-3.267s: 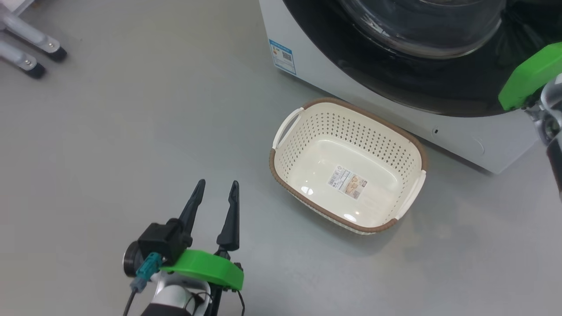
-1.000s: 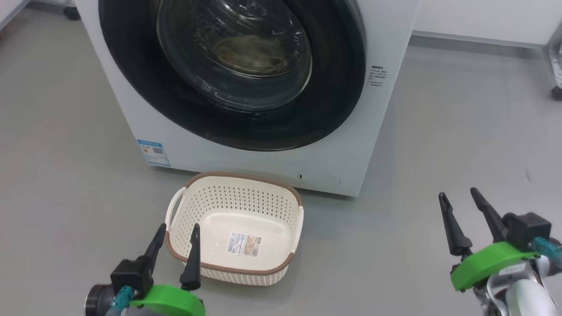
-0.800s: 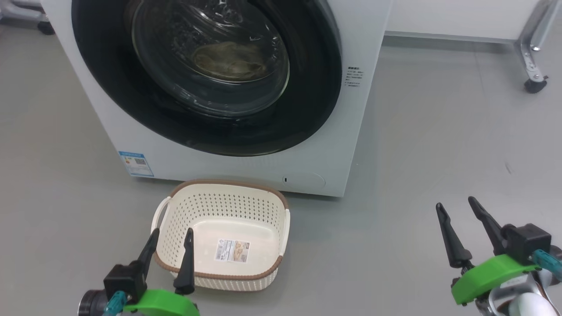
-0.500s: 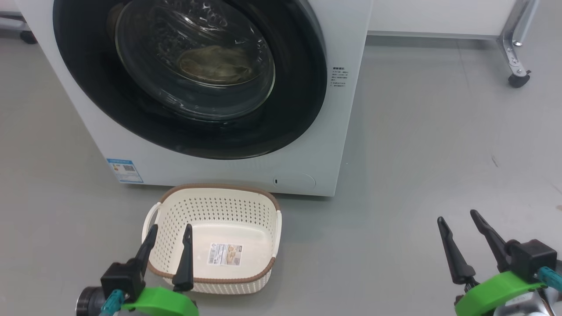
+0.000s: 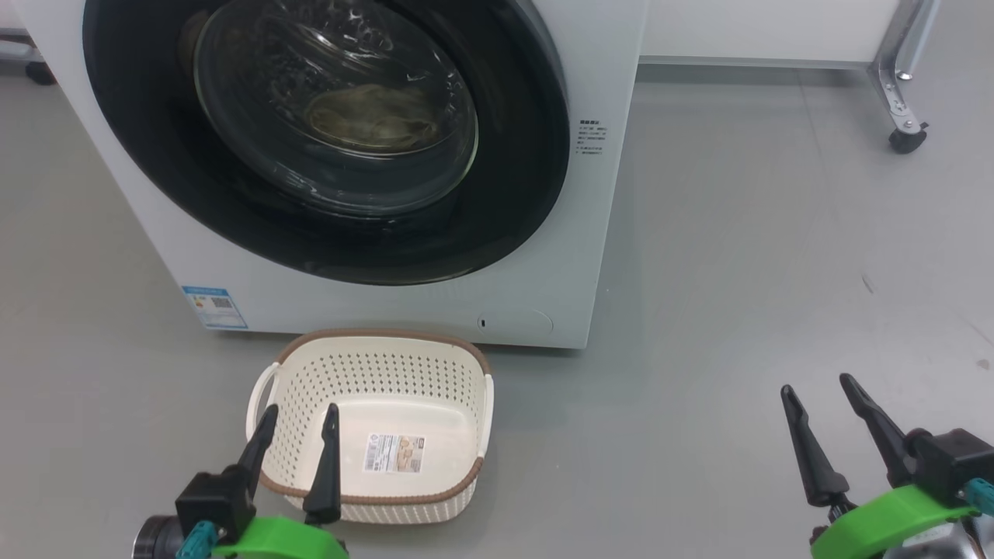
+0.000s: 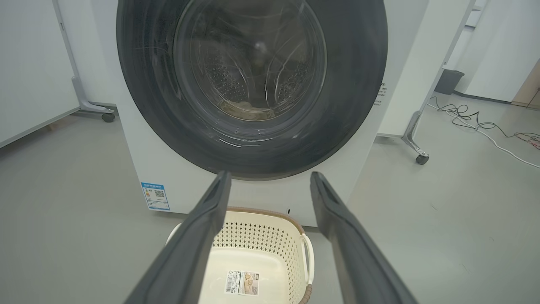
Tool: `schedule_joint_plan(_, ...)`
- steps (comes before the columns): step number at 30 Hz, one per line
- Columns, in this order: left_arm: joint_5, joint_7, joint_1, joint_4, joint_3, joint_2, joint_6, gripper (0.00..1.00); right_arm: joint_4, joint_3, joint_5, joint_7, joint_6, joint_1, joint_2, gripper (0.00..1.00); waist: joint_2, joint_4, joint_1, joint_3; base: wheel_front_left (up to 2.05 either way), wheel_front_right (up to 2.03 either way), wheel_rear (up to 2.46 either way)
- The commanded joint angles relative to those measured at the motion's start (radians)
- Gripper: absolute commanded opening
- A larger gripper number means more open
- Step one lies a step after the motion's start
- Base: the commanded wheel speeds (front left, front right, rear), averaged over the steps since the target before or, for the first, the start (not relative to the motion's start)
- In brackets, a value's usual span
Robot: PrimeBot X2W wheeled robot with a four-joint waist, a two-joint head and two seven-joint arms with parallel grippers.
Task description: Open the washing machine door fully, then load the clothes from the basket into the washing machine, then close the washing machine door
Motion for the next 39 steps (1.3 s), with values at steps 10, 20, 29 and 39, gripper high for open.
schedule_joint_plan(10, -0.009, 0.000, -0.030, -0.043, 0.027, 0.025, 0.005, 1.00, -0.031, 0.017, 0.016, -0.001, -0.003, -0.026, -0.010, 1.00, -0.0001, 0.000, -0.0001, 0.000, 0.00, 0.00, 0.00)
schedule_joint_plan(20, -0.011, 0.002, 0.011, 0.026, -0.018, -0.005, -0.001, 0.00, 0.047, 0.003, 0.029, 0.002, 0.000, 0.000, 0.007, 0.00, -0.0001, 0.002, 0.0000, 0.001, 0.00, 0.00, 0.00)
schedule_joint_plan(29, -0.103, 0.026, 0.007, 0.027, 0.015, -0.013, -0.019, 0.00, 0.060, 0.002, 0.140, 0.020, 0.000, -0.018, 0.005, 0.00, -0.0001, 0.000, 0.0000, 0.002, 0.00, 0.00, 0.00)
schedule_joint_plan(39, -0.194, 0.051, 0.003, 0.028, 0.048, -0.021, -0.037, 0.00, 0.073, 0.002, 0.249, 0.037, 0.000, -0.036, 0.004, 0.00, -0.0001, -0.001, 0.0000, 0.003, 0.00, 0.00, 0.00)
